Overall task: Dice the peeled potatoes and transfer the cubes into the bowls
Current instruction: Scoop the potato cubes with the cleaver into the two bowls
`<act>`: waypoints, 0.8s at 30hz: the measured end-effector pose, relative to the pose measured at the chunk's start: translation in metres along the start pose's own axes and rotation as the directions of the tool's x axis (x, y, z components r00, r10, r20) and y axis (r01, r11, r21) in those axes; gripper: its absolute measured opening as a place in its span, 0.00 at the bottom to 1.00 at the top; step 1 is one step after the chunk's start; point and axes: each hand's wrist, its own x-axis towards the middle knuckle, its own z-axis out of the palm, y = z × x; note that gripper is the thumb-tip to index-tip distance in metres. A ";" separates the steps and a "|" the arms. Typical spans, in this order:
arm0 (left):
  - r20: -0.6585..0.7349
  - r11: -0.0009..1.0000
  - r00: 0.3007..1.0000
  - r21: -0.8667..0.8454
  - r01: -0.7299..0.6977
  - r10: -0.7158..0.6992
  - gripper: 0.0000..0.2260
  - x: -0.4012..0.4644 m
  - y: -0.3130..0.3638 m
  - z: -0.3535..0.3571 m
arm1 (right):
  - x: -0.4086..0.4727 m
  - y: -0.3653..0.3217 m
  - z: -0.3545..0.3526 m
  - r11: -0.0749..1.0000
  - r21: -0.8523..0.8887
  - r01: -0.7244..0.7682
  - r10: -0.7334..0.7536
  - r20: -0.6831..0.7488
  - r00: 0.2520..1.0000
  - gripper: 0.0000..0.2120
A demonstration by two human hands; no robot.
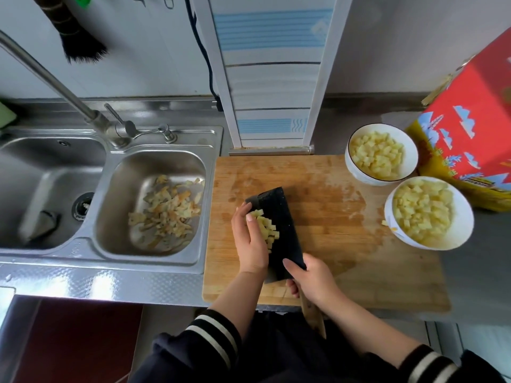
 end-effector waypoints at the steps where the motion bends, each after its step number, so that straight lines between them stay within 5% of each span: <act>1: -0.002 1.000 1.000 -0.010 0.008 -0.008 0.16 0.000 0.003 0.002 | -0.001 -0.001 0.001 1.000 0.008 0.003 -0.003 0.003 1.000 0.11; 11: 0.109 0.999 0.993 -0.029 0.040 -0.036 0.24 -0.002 0.034 -0.001 | -0.016 -0.004 -0.005 0.981 0.190 -0.032 0.025 0.040 0.999 0.12; 18: 0.144 0.958 0.989 -0.280 0.066 -0.026 0.19 0.031 0.078 -0.015 | -0.037 -0.018 -0.045 0.939 0.344 -0.020 0.031 -0.024 0.999 0.10; 24: 0.256 0.998 0.965 -0.026 -0.056 0.061 0.10 0.035 0.093 -0.003 | -0.056 -0.035 -0.080 0.900 0.433 0.050 0.012 -0.140 0.990 0.10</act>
